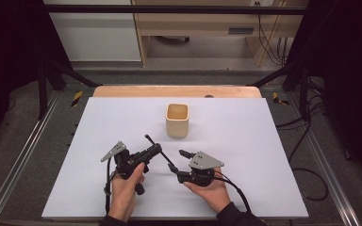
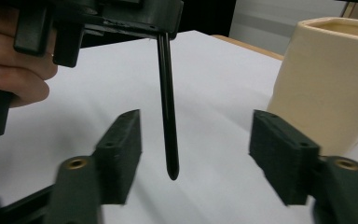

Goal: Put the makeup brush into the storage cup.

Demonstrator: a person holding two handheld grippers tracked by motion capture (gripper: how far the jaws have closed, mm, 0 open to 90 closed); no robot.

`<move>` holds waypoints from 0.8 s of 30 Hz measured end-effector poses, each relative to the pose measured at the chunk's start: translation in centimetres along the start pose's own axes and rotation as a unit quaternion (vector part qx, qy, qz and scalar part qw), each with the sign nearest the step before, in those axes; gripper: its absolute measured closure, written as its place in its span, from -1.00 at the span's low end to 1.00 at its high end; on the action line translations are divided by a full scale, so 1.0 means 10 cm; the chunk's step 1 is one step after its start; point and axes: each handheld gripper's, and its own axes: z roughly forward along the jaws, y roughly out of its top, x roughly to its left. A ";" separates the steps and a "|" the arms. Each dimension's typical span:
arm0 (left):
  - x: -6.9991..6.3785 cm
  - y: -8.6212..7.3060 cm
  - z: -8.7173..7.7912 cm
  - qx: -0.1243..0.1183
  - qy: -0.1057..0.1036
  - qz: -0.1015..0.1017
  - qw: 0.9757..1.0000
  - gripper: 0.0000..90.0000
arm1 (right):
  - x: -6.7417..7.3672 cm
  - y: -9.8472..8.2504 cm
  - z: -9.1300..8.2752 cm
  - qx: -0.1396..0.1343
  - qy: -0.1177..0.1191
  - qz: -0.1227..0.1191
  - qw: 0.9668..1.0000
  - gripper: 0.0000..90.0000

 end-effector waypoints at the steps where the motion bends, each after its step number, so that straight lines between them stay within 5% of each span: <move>1: 0.00 0.00 0.00 -0.001 0.000 0.002 1.000 0.85 | 0.00 0.00 0.00 0.001 -0.003 -0.001 1.000 -0.35; 14: 0.01 0.05 -0.05 -0.006 0.016 0.028 0.999 0.85 | -0.01 0.01 0.02 0.013 -0.025 -0.013 1.000 -0.83; 17: 0.01 0.07 -0.08 -0.007 0.025 0.040 0.999 0.85 | -0.04 -0.01 0.02 0.024 -0.051 -0.018 0.998 -0.84; 24: 0.03 0.13 -0.15 -0.021 0.040 0.047 0.998 0.86 | -0.14 0.00 -0.06 0.036 -0.063 -0.016 0.997 -0.83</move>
